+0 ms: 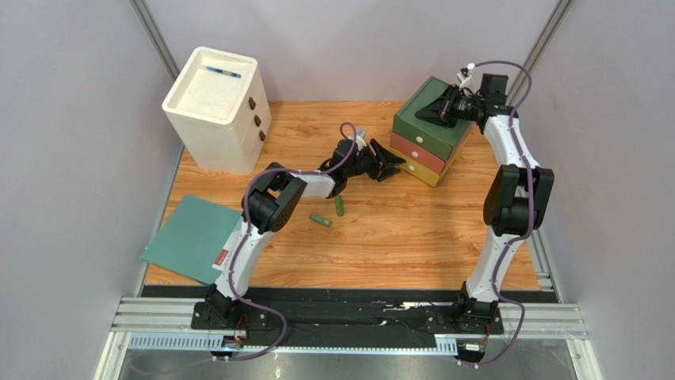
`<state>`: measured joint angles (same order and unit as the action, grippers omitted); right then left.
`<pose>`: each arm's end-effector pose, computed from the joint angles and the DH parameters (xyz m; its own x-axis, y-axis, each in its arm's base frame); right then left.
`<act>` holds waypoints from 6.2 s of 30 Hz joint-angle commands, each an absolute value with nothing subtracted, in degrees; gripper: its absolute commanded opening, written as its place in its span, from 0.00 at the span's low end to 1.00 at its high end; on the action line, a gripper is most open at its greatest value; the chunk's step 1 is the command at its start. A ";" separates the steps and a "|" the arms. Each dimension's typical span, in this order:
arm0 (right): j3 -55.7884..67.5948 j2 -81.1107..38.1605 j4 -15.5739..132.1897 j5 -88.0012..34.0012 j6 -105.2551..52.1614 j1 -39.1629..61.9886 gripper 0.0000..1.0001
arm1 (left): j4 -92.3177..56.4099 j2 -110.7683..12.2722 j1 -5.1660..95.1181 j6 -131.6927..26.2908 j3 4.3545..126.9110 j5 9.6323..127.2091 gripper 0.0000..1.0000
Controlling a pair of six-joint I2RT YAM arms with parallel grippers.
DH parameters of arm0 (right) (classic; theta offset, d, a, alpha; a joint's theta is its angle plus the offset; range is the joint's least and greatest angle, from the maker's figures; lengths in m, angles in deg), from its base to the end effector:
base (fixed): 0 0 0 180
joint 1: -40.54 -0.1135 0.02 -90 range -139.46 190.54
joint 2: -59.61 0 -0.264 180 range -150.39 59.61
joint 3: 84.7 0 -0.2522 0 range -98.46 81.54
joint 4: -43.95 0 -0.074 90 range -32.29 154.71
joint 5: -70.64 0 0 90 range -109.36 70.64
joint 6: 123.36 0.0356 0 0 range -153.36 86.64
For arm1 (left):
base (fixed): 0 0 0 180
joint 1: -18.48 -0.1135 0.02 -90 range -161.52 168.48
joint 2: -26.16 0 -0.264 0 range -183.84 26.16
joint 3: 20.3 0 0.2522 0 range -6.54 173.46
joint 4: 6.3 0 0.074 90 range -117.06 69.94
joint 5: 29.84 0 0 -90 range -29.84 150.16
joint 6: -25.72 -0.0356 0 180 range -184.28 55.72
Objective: Organize the makeup
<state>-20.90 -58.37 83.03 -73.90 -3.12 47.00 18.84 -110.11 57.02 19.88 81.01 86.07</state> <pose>0.4678 -0.0238 0.2769 -0.8370 0.3888 -0.3850 -0.1451 0.5208 0.8413 0.3985 -0.3374 0.1334 -0.9061 -0.4222 -0.0261 -0.0414 0.1500 -0.9878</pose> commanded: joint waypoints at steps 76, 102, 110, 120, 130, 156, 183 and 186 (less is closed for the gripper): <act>-11.80 -71.09 94.45 -61.99 -9.54 47.75 0.11 | 30.21 -119.48 60.75 40.57 81.63 75.37 0.20; -11.98 -71.62 94.45 -61.90 -9.46 47.66 0.11 | 21.62 -99.01 59.35 39.00 65.63 78.79 0.56; -12.24 -71.70 94.45 -61.99 -9.45 47.66 0.11 | -1.78 -85.84 52.67 15.67 67.55 84.24 0.58; -11.80 -71.70 93.92 -62.34 -8.84 47.66 0.11 | -53.08 -79.22 51.08 -9.25 80.46 65.27 0.83; -11.63 -71.88 93.22 -62.95 -8.31 47.66 0.11 | -63.31 -85.29 51.17 -21.30 81.63 64.20 0.81; -11.19 -71.62 93.05 -63.04 -8.23 47.75 0.11 | -68.04 -103.56 53.63 -33.08 92.77 67.01 0.06; -11.45 -71.79 93.31 -62.95 -8.31 47.92 0.11 | -32.73 -101.02 53.72 -16.65 104.73 84.76 0.00; -11.45 -71.70 93.48 -63.04 -8.31 47.92 0.11 | -28.78 -102.60 53.90 -12.96 105.96 85.29 0.00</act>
